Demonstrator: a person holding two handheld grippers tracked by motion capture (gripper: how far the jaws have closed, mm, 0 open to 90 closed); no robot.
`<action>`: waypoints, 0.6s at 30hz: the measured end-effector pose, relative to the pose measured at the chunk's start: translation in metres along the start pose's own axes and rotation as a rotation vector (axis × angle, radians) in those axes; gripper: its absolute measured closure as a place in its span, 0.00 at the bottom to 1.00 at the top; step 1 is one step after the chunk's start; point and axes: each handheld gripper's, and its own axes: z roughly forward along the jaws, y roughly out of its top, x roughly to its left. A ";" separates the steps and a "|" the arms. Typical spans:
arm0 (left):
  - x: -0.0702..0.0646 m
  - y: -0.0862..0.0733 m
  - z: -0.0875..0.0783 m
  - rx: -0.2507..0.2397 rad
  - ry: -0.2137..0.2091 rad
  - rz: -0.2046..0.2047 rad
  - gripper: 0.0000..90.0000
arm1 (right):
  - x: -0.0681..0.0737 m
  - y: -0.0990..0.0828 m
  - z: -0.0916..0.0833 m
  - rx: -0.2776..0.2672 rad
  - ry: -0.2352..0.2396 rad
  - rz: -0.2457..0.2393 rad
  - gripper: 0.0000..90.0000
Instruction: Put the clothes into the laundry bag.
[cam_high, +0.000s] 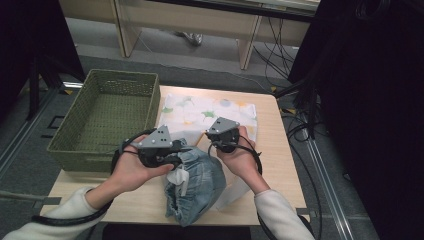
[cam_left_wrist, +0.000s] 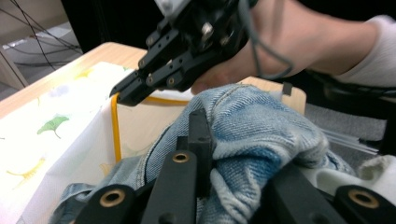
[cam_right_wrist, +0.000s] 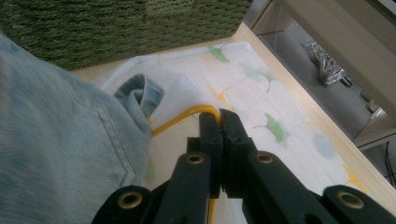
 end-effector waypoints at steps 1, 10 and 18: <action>0.001 -0.001 0.004 0.008 0.003 0.000 0.90 | 0.000 0.000 0.000 -0.001 0.000 0.001 1.00; 0.004 -0.011 0.035 0.084 0.066 0.031 0.90 | 0.001 0.001 -0.001 -0.007 0.007 0.001 1.00; 0.011 -0.018 0.061 0.133 0.123 0.048 0.89 | 0.003 0.001 -0.001 -0.005 0.013 -0.003 1.00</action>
